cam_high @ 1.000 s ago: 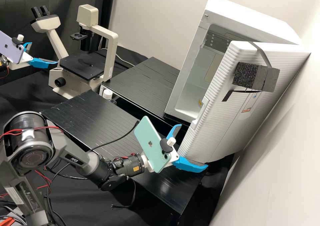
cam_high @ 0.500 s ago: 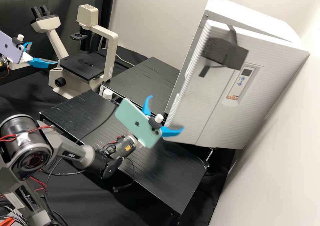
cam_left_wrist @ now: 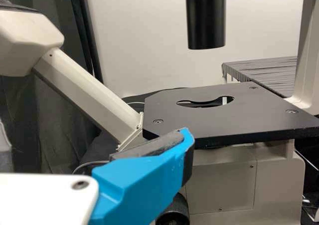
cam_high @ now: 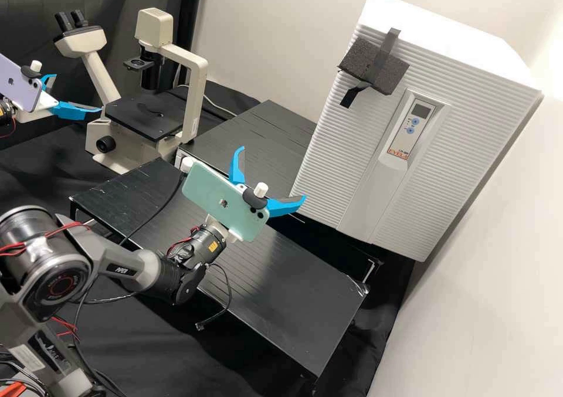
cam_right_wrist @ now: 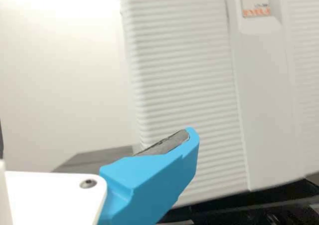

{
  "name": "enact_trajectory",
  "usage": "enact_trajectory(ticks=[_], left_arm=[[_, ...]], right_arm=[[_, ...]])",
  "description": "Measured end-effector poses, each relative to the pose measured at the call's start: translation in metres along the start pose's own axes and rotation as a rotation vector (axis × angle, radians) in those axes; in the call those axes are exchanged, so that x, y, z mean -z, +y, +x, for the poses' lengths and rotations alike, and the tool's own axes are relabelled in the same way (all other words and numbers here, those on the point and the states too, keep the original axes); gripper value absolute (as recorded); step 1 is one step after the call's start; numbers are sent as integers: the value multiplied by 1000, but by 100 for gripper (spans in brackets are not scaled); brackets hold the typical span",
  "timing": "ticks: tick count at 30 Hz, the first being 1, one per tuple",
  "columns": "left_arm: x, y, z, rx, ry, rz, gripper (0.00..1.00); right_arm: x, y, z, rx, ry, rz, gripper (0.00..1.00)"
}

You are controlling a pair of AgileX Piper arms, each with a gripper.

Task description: Close the incubator door.

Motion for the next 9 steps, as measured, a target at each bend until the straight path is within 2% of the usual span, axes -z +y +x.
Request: enact_trajectory(ticks=[3, 9], left_arm=[[0, 0, 0, 0, 0, 0, 100], [0, 0, 0, 0, 0, 0, 100]], right_arm=[[0, -2, -3, -2, 19, 11, 100], [-2, -4, -6, 1, 15, 80, 100]])
